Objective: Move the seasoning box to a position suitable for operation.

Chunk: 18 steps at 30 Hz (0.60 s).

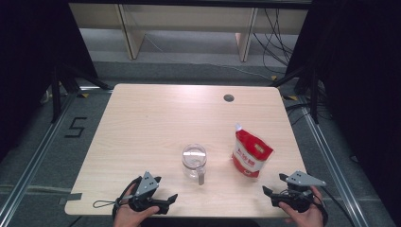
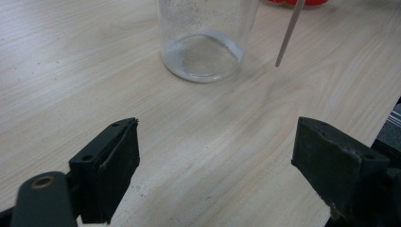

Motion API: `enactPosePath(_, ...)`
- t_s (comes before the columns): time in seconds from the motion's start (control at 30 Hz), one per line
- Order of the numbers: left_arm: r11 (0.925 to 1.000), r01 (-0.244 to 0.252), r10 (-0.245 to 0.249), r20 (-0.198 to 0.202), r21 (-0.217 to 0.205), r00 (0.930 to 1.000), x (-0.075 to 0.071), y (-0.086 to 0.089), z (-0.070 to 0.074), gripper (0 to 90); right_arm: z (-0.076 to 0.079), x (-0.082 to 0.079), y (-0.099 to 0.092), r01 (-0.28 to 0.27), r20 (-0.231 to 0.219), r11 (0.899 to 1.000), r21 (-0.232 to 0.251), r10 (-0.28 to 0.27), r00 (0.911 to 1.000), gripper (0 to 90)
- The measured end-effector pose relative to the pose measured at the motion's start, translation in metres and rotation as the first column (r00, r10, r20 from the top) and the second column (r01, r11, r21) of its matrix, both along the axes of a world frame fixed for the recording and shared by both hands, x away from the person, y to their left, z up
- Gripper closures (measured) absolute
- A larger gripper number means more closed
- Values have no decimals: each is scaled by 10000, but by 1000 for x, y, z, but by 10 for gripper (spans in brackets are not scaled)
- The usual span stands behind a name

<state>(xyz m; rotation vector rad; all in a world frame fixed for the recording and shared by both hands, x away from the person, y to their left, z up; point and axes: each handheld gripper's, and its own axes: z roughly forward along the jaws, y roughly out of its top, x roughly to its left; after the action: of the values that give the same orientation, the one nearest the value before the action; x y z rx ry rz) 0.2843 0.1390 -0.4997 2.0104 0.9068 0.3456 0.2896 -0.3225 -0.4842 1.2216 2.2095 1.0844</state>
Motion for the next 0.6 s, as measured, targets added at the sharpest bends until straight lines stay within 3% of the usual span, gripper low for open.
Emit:
enactPosePath(0.03, 10000, -5, 5, 57, -64, 10000, 1, 0, 0, 151, 0, -2, 1, 228, -229, 9994, 241, -223, 9995, 187)
enactPosePath(0.1, 9999, -61, 61, 19, -155, 10000, 1, 0, 0, 151, 1, 1, -3, 52, 150, 9999, 86, -54, 9999, 182)
enactPosePath(0.13, 9992, -225, 223, -73, -327, 9997, 1, -1, 0, 151, 2, -3, -1, 425, -197, 9989, 215, -421, 9989, 178)
enactPosePath(0.2, 9995, -174, 174, 16, -271, 9998, 1, 0, 0, 152, 1, -1, -3, 281, 5, 9996, 76, -281, 9996, 178)
enactPosePath(0.27, 9992, -209, 206, -100, -334, 9997, 0, -1, 0, 154, 2, -2, -2, 506, -161, 9986, 160, -503, 9986, 179)
enactPosePath(0.33, 9996, -141, 141, -8, -234, 9999, 0, -2, 1, 155, 2, -2, -2, 478, -74, 9988, 144, -477, 9988, 179)
enactPosePath(0.37, 9988, -235, 234, -42, -437, 9997, -1, -4, 0, 156, 2, -2, -2, 475, -106, 9987, 201, -473, 9988, 179)
enactPosePath(0.5, 9983, -122, 120, -49, -565, 9999, -1, -4, 2, 157, 2, -1, -2, 425, -42, 9989, 181, -425, 9991, 182)
enactPosePath(0.6, 9964, -29, 22, -87, -843, 10000, 0, -9, 1, 163, 1, 1, -4, 282, 278, 9995, -127, -279, 9992, 186)
